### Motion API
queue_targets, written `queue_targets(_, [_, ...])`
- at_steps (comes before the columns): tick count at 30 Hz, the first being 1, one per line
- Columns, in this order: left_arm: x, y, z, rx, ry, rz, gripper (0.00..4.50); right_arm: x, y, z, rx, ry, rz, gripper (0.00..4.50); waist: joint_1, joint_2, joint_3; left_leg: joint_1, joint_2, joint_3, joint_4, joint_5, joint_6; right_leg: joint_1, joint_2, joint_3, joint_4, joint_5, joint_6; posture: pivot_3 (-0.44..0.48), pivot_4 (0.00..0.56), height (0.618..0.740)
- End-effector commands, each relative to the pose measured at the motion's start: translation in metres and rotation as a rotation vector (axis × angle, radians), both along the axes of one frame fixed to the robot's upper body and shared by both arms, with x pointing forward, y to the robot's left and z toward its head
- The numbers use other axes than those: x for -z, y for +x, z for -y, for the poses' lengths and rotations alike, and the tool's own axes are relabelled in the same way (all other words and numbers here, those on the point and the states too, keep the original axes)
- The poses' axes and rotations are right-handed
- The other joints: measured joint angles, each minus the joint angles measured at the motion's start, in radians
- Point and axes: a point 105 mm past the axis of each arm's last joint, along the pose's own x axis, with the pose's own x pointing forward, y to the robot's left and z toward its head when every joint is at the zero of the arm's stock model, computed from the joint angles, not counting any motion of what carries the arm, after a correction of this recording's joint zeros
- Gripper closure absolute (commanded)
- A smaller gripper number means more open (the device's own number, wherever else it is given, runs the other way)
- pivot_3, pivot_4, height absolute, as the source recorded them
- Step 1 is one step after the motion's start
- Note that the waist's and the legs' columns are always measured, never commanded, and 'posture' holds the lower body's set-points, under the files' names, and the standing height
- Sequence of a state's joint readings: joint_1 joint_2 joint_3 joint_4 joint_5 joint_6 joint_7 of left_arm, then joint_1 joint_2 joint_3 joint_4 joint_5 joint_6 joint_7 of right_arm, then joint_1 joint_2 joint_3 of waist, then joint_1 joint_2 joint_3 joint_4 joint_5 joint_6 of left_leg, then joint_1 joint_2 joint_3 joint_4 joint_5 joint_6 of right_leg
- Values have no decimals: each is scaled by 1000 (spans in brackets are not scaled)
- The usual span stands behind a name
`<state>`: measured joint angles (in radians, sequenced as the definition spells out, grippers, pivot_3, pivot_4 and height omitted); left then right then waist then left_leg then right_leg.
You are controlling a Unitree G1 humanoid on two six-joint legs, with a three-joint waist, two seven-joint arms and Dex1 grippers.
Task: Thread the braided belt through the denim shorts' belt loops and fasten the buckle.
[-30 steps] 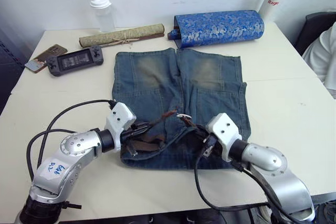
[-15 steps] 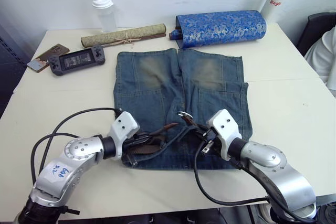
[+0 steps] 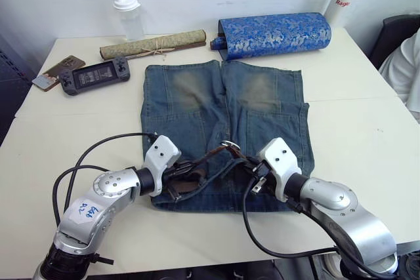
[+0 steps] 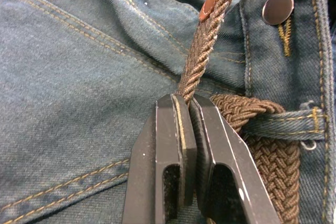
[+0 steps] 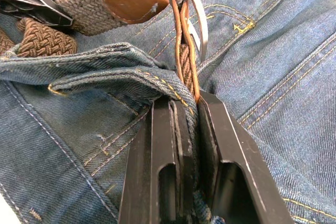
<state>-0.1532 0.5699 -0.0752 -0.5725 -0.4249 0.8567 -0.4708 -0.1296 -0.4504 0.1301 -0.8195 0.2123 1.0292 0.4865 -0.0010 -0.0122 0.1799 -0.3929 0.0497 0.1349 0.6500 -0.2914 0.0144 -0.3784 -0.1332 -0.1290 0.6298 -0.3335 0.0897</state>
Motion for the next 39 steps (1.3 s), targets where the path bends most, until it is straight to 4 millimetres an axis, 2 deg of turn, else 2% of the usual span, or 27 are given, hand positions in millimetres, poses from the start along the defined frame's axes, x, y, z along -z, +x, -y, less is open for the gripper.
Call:
queue_targets(1, [-6, 2, 4, 3, -5, 25, 4500, -13, -6, -8, -45, -2, 63, 4418, 0, 0, 0, 0, 0, 0, 0, 0, 0, 0, 0, 0, 0, 0, 0, 0, 150, 717])
queue_targets(12, [-7, 10, 23, 29, -2, 49, 4500, -8, -5, -8, -55, -80, 78, 4418, 1, 0, 0, 0, 0, 0, 0, 0, 0, 0, 0, 0, 0, 0, 0, 0, 150, 717])
queue_targets(18, [-8, 16, 46, 54, -1, 65, 4500, 1, 2, -10, -99, -292, 161, 4418, 4, 0, 0, 0, -1, 0, 1, 0, 0, 0, 0, 0, 0, 0, 0, 0, 150, 717])
queue_targets(21, [-8, 17, 50, 54, -1, 63, 4500, 3, 4, -11, -85, -308, 166, 4418, 3, 0, 0, 0, -1, 0, 1, 0, 0, 0, -1, 0, 0, 0, 0, 0, 150, 717])
queue_targets(31, [2, 12, 22, -29, 116, 34, 4500, 0, 7, -8, -27, -268, 164, 4418, 1, 0, 0, 0, 0, 0, 0, 0, 0, 0, 0, -1, 0, 0, 0, 0, 150, 717])
queue_targets(39, [6, 21, 17, -127, 120, -7, 4500, 0, 6, -12, -50, -284, 179, 4418, 1, 0, 0, 0, 0, 0, 0, 0, 0, 0, 0, 0, 0, 0, 0, 0, 150, 717])
